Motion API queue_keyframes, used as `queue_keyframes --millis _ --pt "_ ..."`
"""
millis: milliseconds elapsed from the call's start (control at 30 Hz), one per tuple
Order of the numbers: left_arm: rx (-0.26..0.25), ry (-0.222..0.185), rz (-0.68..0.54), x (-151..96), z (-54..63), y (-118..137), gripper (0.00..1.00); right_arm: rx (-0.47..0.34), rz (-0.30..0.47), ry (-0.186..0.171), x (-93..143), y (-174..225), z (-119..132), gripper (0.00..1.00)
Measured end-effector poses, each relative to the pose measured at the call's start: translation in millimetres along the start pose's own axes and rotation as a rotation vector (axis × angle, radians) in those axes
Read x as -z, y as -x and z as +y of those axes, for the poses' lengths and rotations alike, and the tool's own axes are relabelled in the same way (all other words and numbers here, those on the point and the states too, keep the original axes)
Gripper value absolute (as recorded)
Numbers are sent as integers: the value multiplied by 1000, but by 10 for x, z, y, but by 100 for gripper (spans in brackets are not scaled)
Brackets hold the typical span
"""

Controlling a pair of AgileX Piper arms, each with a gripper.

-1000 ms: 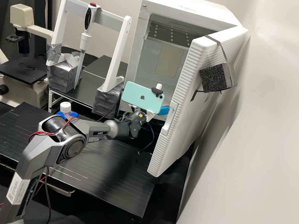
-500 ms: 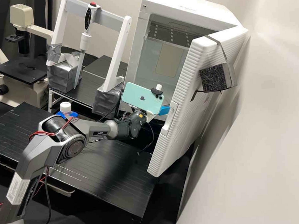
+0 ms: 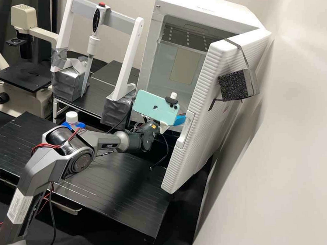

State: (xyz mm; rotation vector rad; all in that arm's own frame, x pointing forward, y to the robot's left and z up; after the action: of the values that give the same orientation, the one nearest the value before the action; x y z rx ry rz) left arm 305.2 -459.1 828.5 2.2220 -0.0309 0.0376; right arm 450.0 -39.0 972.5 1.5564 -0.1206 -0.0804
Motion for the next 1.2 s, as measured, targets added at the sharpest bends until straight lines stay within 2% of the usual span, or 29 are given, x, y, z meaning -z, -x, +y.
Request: queue_keyframes --millis 233,367,567,900,1200 --pt "0 0 0 0 0 0 100 13 0 -8 -10 61 -49 0" --pt "0 0 0 0 0 0 100 -9 20 -38 -14 158 -42 0" --pt "0 0 0 0 0 0 100 -53 26 -48 -43 352 34 0" --pt "0 0 0 0 0 0 100 -98 -10 -12 -101 518 32 0" --pt "0 0 0 0 0 0 100 -122 -13 -19 -128 697 42 0"
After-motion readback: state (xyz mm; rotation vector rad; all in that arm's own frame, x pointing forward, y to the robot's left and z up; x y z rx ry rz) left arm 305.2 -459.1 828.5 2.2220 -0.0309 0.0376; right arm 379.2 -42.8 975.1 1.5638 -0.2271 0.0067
